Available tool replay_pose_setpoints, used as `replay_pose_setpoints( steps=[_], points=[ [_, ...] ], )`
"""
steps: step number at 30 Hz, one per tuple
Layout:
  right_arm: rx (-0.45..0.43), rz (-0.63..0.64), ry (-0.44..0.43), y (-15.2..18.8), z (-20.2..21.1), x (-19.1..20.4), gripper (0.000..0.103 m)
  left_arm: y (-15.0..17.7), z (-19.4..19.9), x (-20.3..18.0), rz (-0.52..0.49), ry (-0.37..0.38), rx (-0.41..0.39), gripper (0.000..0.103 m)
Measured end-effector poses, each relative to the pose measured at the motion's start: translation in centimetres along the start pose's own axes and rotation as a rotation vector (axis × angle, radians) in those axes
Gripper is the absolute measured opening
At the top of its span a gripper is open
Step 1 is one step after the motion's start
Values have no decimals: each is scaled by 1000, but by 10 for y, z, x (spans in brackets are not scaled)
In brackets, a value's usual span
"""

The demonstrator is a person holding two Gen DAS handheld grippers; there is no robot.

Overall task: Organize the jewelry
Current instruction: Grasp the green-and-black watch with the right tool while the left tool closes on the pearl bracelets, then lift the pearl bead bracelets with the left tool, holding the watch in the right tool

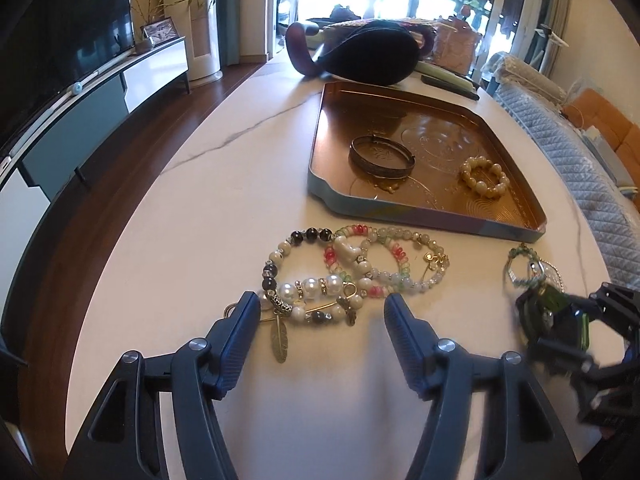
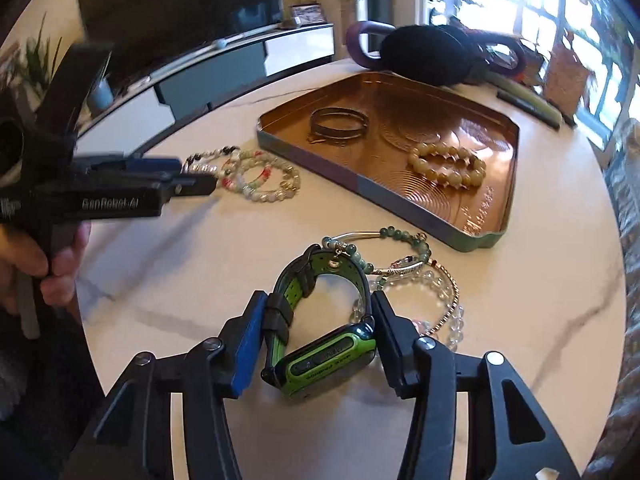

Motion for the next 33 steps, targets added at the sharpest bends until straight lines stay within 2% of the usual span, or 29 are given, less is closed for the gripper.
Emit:
replay_pose_setpoints(
  steps=[4, 10, 11, 13, 14, 15, 18, 19, 24, 27, 30, 33],
  points=[
    [-28, -89, 16, -3, 7, -16, 46, 1, -1, -4, -14, 3, 4, 65],
    [-33, -106, 78, -6, 10, -24, 46, 3, -1, -5, -31, -4, 1, 62],
    [-34, -106, 81, -6, 10, -25, 46, 2, 0, -5, -35, -2, -5, 59],
    [-33, -101, 85, -7, 10, -24, 46, 2, 0, -4, -36, -6, -9, 36],
    [-35, -102, 85, -7, 11, -23, 46, 1, 1, -3, -33, 1, -9, 30],
    [-38, -102, 86, -7, 12, -23, 46, 1, 1, -3, -28, 10, -9, 17],
    [-53, -102, 101, -9, 15, -24, 46, -2, 5, -3, -22, 22, -21, 13],
    [-60, -108, 104, -10, 17, -26, 46, -3, 7, -4, -26, 20, -30, 5],
    [-91, -151, 113, -14, 27, -40, 46, -5, 25, -13, -59, 27, -81, 5],
    [-104, -170, 117, -18, 32, -49, 46, -3, 24, -17, -94, 7, -72, 5],
    [-120, -194, 129, -21, 37, -60, 46, 1, 12, -16, -95, -26, -32, 14],
    [-139, -223, 133, -25, 43, -71, 46, 0, 9, -22, -109, -4, -33, 26]
  ],
)
Point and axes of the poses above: each gripper's, at about its wrist camera, not at the fingertips, and z roughly against the way its jaws point, x to its left, y to its underside, the point moved 8 cm from there along -z, roughly the way its jaws point, and after that the axes turned 5 degrees about x, right-handed, at the moved point
